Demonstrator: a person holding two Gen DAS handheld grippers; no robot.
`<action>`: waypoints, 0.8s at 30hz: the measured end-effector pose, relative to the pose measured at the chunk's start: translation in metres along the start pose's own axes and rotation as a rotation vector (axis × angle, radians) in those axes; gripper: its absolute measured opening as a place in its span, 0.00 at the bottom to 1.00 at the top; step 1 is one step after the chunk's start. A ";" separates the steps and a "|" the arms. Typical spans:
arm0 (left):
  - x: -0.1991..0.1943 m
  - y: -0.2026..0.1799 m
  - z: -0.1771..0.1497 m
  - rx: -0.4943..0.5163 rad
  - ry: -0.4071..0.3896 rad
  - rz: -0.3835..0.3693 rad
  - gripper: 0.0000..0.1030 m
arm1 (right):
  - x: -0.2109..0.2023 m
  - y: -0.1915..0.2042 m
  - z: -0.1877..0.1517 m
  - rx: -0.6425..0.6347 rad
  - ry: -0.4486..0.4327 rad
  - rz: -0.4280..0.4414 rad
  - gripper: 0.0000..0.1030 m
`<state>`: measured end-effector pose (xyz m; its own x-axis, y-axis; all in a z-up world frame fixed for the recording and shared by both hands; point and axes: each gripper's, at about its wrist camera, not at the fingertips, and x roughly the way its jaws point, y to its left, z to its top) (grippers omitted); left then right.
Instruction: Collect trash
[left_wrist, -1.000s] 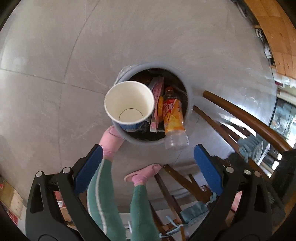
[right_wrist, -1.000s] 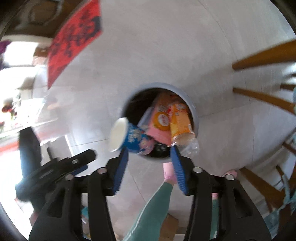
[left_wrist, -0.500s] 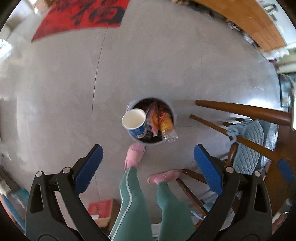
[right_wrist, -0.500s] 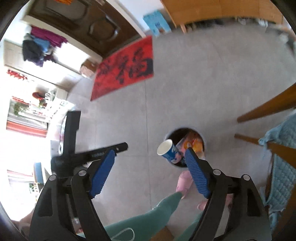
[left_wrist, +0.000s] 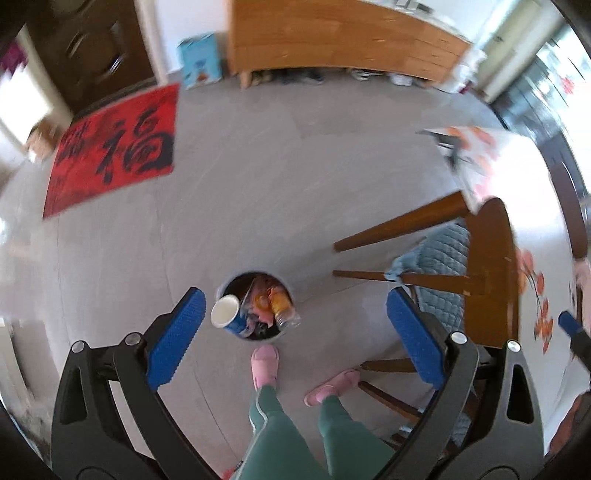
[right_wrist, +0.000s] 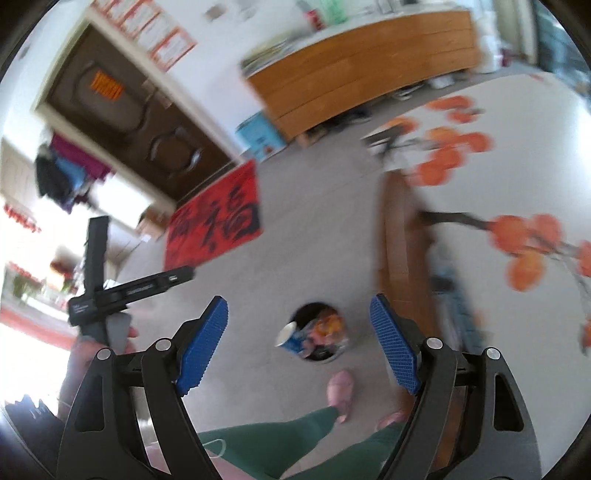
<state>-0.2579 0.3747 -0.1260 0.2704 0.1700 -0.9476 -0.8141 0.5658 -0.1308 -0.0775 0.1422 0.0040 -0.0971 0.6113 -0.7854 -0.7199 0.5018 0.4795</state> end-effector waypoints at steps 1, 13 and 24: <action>-0.005 -0.011 0.001 0.027 -0.010 0.003 0.93 | -0.013 -0.012 -0.002 0.025 -0.021 -0.017 0.77; -0.046 -0.130 -0.010 0.239 -0.103 -0.074 0.93 | -0.118 -0.110 -0.045 0.247 -0.205 -0.156 0.77; -0.090 -0.323 -0.040 0.577 -0.225 -0.270 0.93 | -0.215 -0.214 -0.125 0.473 -0.340 -0.379 0.77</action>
<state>-0.0400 0.1443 -0.0103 0.5770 0.0911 -0.8116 -0.3150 0.9417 -0.1183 0.0111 -0.1734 0.0217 0.3779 0.4604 -0.8033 -0.2772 0.8840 0.3763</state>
